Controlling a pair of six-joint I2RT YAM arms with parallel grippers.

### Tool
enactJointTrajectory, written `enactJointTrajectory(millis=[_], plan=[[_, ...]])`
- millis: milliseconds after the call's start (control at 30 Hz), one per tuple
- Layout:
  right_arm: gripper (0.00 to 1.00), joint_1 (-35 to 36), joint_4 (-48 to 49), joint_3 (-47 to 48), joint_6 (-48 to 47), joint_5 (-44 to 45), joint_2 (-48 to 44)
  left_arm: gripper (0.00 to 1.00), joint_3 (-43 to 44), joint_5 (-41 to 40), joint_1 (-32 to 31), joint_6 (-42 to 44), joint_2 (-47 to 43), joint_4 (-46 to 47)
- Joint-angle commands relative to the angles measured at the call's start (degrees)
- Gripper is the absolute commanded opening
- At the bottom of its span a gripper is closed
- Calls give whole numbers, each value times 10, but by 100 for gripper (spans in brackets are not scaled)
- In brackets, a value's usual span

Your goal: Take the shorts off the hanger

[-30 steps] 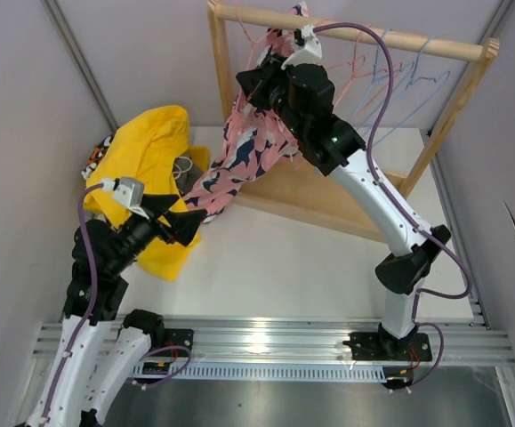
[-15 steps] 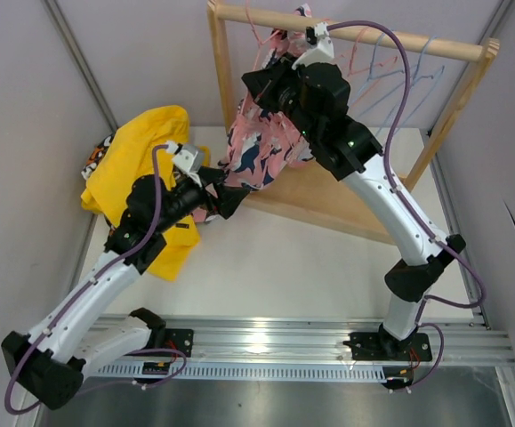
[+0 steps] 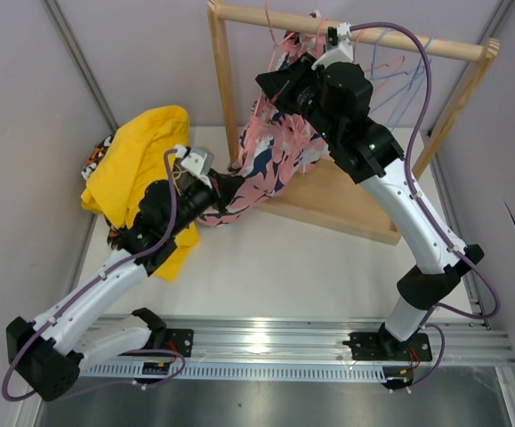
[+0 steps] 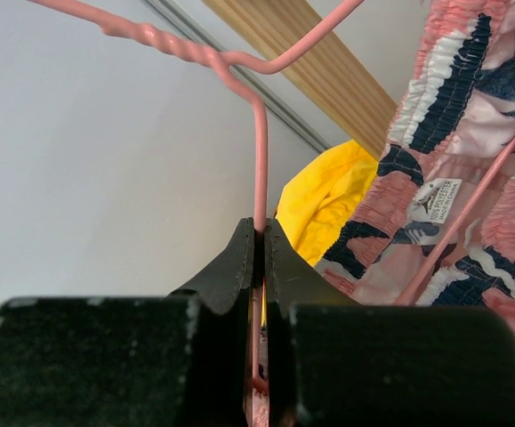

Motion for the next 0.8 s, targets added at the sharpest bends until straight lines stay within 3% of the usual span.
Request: enactJointTrajectory(millis=[0, 200, 233, 267, 300, 333, 400, 767], plan=[[0, -9, 55, 6, 5, -7, -36, 0, -27, -34, -50, 9, -76, 20], [0, -20, 51, 5, 10, -11, -40, 0, -84, -74, -87, 2, -188, -22], [0, -20, 51, 5, 10, -12, -42, 7, -81, -85, -87, 5, -208, -46], [0, -20, 51, 5, 10, -12, -43, 23, -80, -88, -87, 11, -217, -56], [0, -21, 51, 5, 11, -13, -42, 57, -80, -93, -87, 24, -224, -61], [0, -21, 52, 5, 11, -13, -43, 72, -75, -105, -87, 29, -233, -65], [0, -22, 53, 6, 17, -17, -42, 87, -70, -124, -87, 45, -230, -65], [0, -24, 51, 3, 42, -41, -50, 85, -14, -142, -76, 140, -42, 21]])
